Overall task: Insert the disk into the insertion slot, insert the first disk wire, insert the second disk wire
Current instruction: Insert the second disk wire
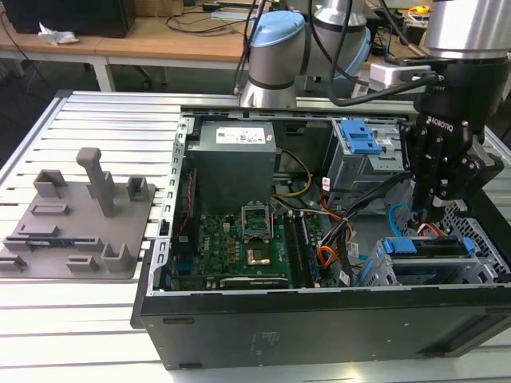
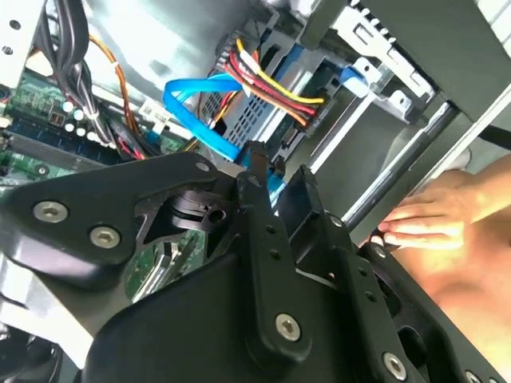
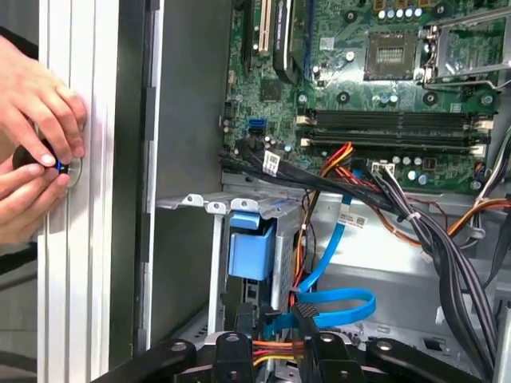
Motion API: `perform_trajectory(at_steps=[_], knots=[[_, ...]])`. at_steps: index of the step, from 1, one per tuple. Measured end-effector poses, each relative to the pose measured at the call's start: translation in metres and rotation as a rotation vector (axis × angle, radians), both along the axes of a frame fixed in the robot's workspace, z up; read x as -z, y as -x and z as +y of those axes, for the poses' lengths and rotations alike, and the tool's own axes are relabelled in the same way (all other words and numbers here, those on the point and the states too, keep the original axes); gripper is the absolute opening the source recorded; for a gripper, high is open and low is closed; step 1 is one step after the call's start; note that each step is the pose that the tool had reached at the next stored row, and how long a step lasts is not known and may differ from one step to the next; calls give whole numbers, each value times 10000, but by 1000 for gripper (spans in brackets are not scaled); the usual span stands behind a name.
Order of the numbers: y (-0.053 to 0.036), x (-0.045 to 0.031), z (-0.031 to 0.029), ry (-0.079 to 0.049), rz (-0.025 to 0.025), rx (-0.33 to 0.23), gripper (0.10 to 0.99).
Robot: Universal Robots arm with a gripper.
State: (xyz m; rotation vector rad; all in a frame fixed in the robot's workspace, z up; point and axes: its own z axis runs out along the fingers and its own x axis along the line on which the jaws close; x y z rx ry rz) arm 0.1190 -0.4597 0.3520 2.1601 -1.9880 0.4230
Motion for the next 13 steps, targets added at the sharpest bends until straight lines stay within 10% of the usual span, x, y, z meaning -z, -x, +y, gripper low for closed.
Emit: perform_trajectory(at_steps=[2, 7, 13], knots=[[50, 6, 0, 8, -102, -13, 333], [66, 10, 1, 9, -93, -14, 333], [-1, 11, 11, 13, 248, 7, 333]])
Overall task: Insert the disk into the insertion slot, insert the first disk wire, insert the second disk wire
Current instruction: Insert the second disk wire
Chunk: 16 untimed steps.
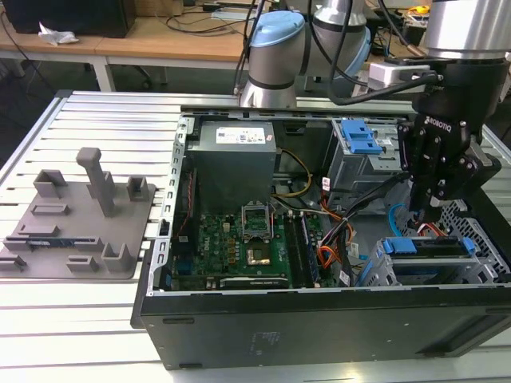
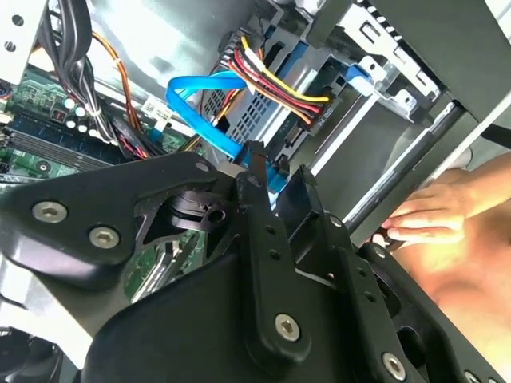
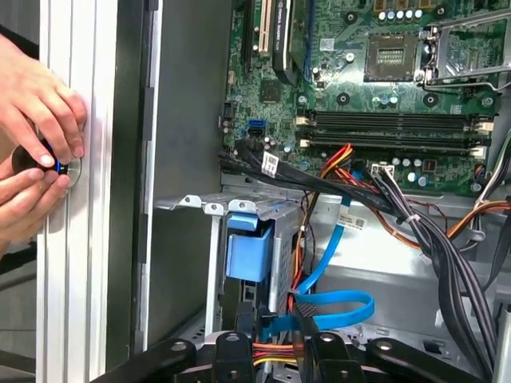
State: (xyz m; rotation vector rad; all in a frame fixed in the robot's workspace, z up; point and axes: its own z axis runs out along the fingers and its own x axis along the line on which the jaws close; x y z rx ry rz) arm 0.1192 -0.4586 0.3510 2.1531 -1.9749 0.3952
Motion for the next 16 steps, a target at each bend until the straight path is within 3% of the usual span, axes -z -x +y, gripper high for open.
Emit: perform_trajectory(at_steps=[1, 2, 5, 8, 13, 16], knots=[[-4, 0, 1, 0, 29, 5, 333], [-15, 1, 2, -1, 89, 39, 333], [-22, 1, 2, 0, 100, 75, 333], [-91, 1, 3, -1, 101, 158, 333], [-90, 5, 2, -2, 113, 772, 333], [-90, 11, 3, -1, 134, 803, 333]])
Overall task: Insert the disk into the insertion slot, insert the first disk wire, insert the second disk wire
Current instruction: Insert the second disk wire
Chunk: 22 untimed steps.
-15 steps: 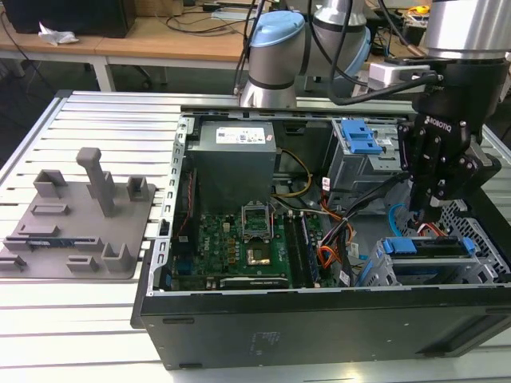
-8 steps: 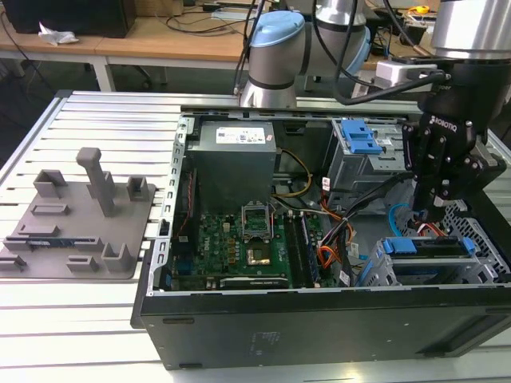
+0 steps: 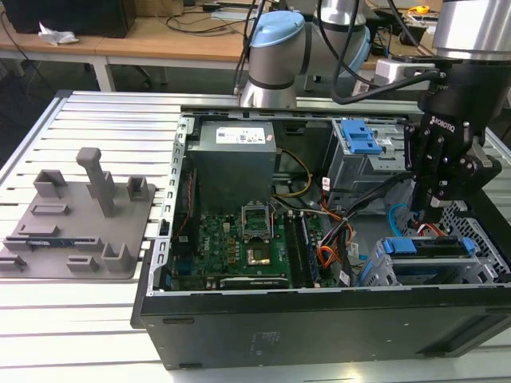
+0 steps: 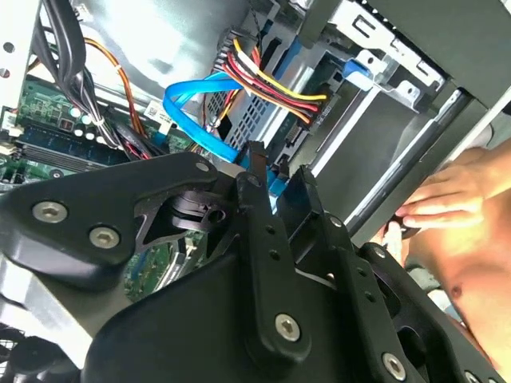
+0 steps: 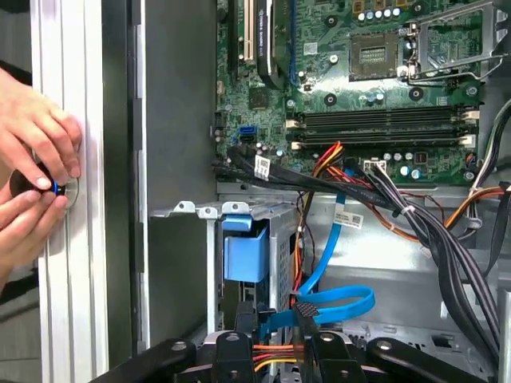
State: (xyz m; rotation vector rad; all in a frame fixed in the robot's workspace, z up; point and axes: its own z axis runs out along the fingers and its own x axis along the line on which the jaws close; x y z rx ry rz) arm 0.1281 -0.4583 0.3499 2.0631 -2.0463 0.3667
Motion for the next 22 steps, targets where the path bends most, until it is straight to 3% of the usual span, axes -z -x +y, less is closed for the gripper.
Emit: perform_trajectory(at_steps=[4, 8, 11, 12, 13, 15, 22], knots=[[3, 6, 0, -1, 2, -730, 333], [16, 8, 0, -2, 10, -706, 333], [26, 10, 0, -1, 48, -604, 333], [27, 11, 0, -2, 59, -592, 251], [27, 13, 0, -3, 75, -584, 251], [27, 14, 0, -5, 105, -572, 161], [26, 17, 0, -5, 130, -568, 161]])
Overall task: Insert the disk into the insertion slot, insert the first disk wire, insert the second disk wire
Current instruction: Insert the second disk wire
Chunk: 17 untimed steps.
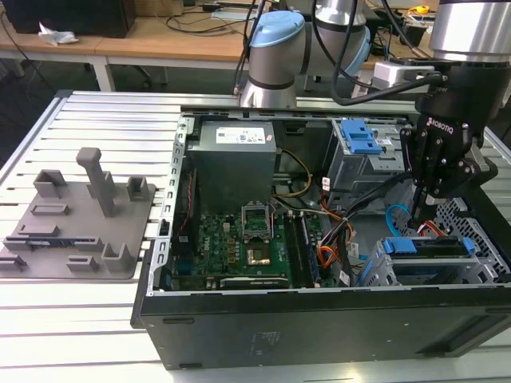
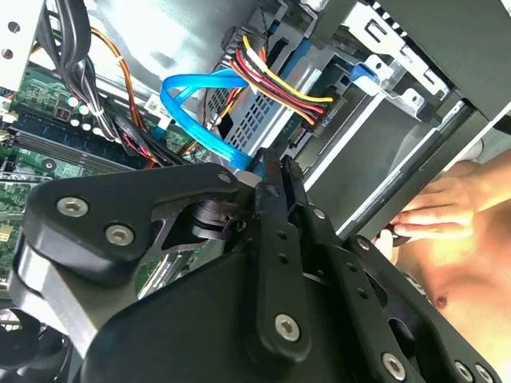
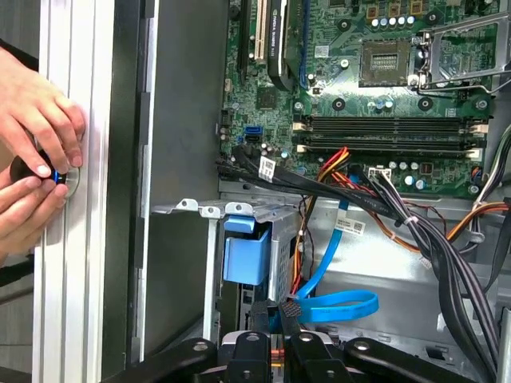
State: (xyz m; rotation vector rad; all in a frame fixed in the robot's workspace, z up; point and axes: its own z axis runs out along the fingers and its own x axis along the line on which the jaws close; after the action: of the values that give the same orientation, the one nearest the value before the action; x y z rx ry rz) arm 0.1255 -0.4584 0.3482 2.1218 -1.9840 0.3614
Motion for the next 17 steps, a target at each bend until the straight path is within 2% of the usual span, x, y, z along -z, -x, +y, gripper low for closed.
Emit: perform_trajectory(at_steps=[8, 10, 11, 14, 15, 16, 17], knots=[[-3, 1, 0, 0, -1, -15, 161], [-3, 1, 0, -1, -3, -20, 173], [-3, 1, 0, -1, -4, -23, 235], [15, 1, -1, -1, -29, -43, 235], [23, 1, -1, -1, -90, -60, 235], [24, 1, -1, 0, -229, -88, 235], [24, 1, -1, 1, -469, -128, 235]])
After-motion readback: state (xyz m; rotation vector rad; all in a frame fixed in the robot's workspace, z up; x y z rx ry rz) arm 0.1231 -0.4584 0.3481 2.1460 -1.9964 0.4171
